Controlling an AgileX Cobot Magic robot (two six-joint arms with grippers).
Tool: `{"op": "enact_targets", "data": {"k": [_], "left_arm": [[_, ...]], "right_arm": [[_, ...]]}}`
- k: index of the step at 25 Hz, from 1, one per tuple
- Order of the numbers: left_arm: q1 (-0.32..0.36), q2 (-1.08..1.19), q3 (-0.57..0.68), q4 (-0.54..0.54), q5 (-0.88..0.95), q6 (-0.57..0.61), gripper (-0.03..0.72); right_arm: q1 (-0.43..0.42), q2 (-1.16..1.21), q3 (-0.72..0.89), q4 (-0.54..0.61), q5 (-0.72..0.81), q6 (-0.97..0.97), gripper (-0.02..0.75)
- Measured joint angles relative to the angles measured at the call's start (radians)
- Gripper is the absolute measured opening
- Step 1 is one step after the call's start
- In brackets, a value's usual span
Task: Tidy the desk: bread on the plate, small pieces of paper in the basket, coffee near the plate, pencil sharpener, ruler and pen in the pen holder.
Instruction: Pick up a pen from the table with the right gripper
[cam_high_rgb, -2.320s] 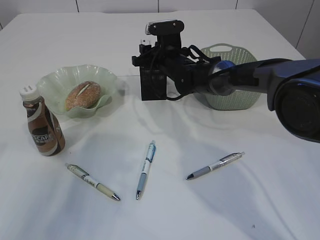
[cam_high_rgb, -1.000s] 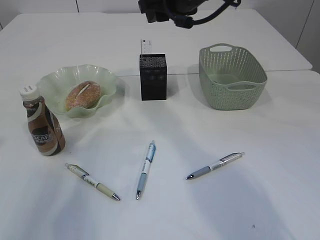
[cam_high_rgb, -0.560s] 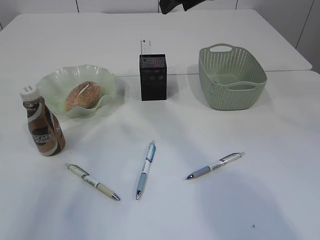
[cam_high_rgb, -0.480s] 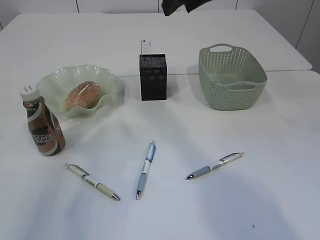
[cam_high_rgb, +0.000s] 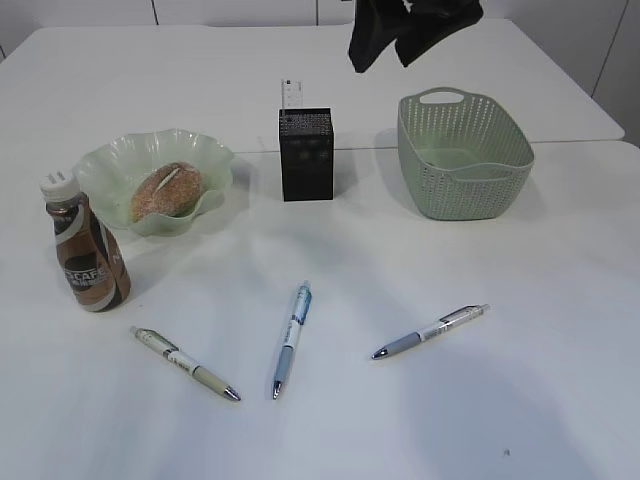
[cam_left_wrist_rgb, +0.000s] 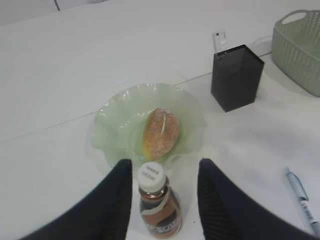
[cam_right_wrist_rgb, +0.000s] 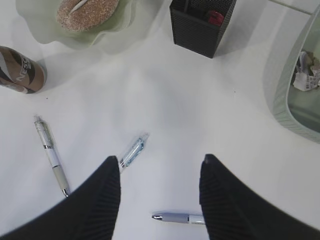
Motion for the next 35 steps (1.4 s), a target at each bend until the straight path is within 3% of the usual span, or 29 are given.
{"op": "enact_targets", "data": {"k": [4, 13, 20, 21, 24, 30, 33, 35], "left_arm": [[-0.051, 0.028, -0.055, 0.002, 0.051, 0.001, 0.302], [-0.055, 0.048, -0.154, 0.005, 0.121, 0.005, 0.302], [-0.055, 0.048, -0.201, 0.005, 0.158, 0.005, 0.302], [-0.055, 0.048, -0.201, 0.005, 0.163, 0.005, 0.302], [-0.055, 0.048, -0.201, 0.005, 0.188, 0.005, 0.302], [-0.055, 0.048, -0.201, 0.003, 0.214, -0.014, 0.302], [-0.055, 0.048, -0.201, 0.001, 0.231, -0.025, 0.302], [-0.055, 0.048, -0.201, 0.001, 0.242, -0.028, 0.302]], "right_arm": [[0.0, 0.0, 0.0, 0.037, 0.004, 0.038, 0.392], [0.0, -0.002, 0.027, 0.128, 0.006, 0.167, 0.351], [0.02, -0.002, 0.083, 0.13, 0.006, 0.253, 0.368], [0.072, -0.002, 0.141, 0.13, 0.006, 0.279, 0.398], [0.124, -0.002, 0.17, 0.133, 0.006, 0.297, 0.426], [0.157, -0.002, 0.176, 0.145, 0.006, 0.299, 0.43], [0.157, -0.002, 0.176, 0.138, 0.006, 0.377, 0.43], [0.157, 0.005, 0.176, 0.07, 0.006, 0.506, 0.43]]}}
